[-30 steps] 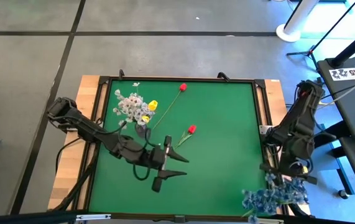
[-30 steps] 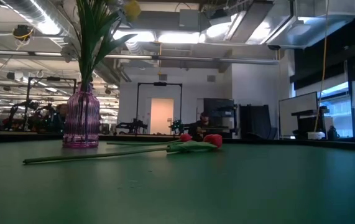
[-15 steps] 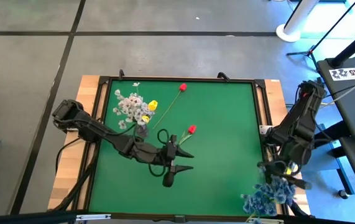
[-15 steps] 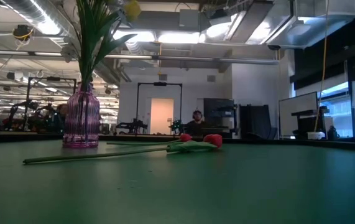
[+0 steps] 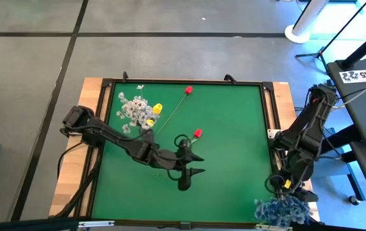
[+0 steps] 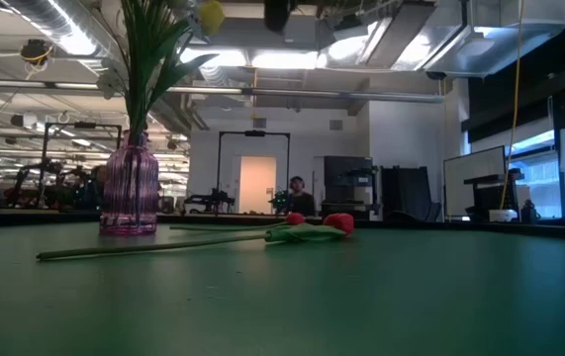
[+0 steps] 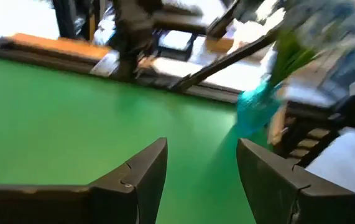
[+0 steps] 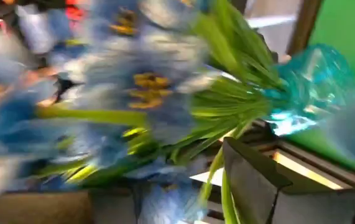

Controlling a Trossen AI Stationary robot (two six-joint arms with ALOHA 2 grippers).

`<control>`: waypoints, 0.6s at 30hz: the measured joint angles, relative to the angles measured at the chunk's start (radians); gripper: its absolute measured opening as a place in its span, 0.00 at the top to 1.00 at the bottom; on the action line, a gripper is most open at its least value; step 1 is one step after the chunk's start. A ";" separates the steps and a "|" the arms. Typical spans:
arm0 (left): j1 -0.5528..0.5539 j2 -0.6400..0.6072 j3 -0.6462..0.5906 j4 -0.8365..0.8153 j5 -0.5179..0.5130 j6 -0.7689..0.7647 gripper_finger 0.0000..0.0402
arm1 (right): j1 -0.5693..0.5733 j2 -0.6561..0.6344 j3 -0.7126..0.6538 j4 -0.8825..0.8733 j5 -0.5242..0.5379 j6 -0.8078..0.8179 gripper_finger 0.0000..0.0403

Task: Sort flowers into vase by color
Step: Put the blue flower into the blue vase, then put the bottom red flower into the blue vase

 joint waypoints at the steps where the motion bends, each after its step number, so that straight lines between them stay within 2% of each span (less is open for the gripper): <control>1: 0.004 0.008 0.013 -0.022 -0.006 0.001 0.53 | 0.000 0.000 0.014 0.002 0.005 -0.018 0.57; 6: 0.031 0.021 0.034 -0.033 -0.014 -0.006 0.53 | 0.000 -0.005 0.081 -0.061 0.041 -0.114 0.57; 14: 0.065 0.164 0.035 -0.083 -0.050 -0.077 0.53 | -0.001 -0.045 0.148 -0.450 0.110 -0.119 0.57; 18: 0.091 0.196 0.063 -0.247 -0.116 -0.149 0.53 | -0.001 -0.066 0.151 -0.578 0.161 -0.070 0.57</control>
